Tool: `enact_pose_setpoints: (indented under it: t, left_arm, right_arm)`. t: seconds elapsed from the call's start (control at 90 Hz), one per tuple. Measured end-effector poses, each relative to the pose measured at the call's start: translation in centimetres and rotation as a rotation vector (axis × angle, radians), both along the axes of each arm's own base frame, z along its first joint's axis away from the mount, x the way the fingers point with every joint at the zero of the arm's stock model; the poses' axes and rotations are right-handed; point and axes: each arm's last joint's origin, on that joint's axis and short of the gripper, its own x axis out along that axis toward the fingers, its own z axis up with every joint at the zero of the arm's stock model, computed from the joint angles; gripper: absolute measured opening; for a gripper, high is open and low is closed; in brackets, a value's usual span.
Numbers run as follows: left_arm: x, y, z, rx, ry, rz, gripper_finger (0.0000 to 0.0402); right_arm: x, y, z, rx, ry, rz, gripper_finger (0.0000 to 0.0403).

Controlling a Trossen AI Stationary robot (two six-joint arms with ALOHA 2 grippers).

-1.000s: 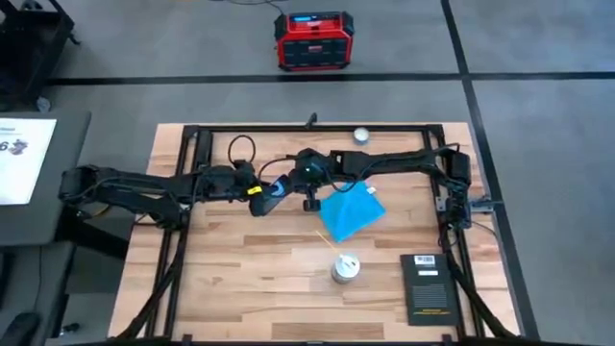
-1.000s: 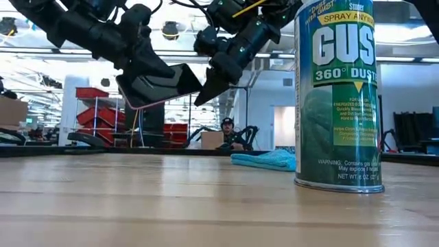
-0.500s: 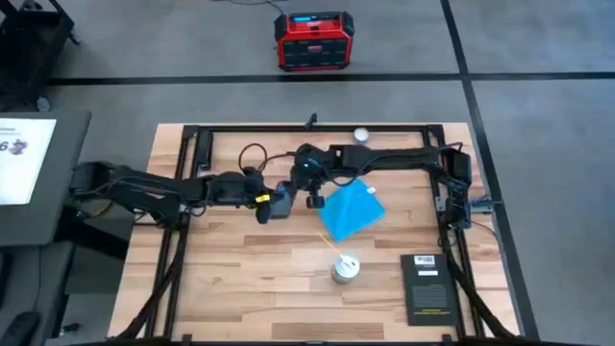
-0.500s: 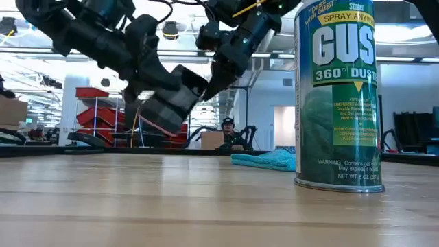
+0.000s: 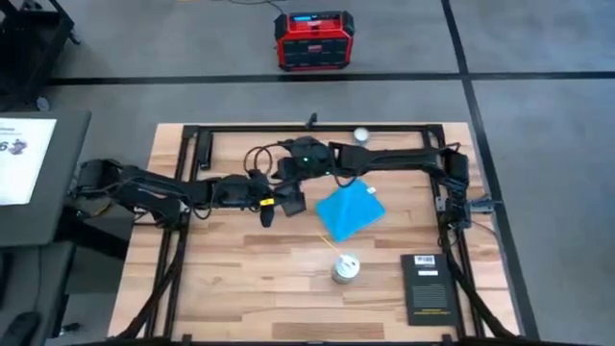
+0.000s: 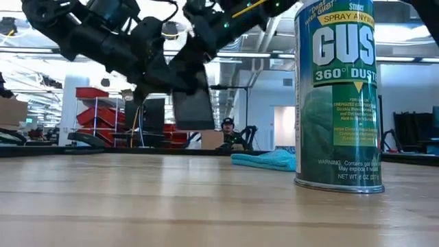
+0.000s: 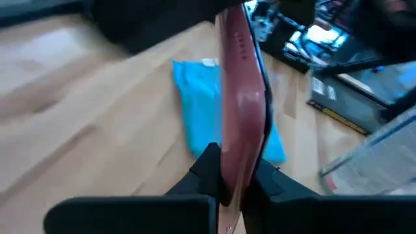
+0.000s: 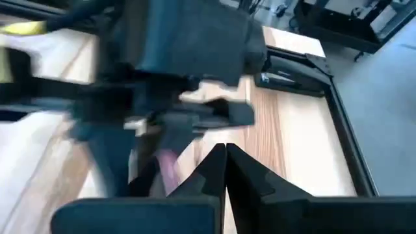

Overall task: Apply microfiber cloth
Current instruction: Spray the device using the spray bottle

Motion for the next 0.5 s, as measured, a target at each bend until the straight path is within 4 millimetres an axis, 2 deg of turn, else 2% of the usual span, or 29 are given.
enact_pose_setpoints:
  t: [0.156,0.278,0.5]
  left_arm:
    - [-1.3,-0.2,1.1,0.053,0.022,0.027,0.0004]
    - [-2.2,-0.7,2.0,0.079,0.010,0.052,0.0004]
    - [-3.3,-1.7,3.2,0.160,-0.012,0.030,0.0004]
  right_arm:
    - [-0.6,0.0,0.9,-0.039,0.003,-0.031,0.0000]
    - [-1.6,0.0,2.5,-0.068,-0.007,-0.059,0.0000]
    - [-5.1,-0.3,5.6,-0.113,0.021,-0.134,0.0000]
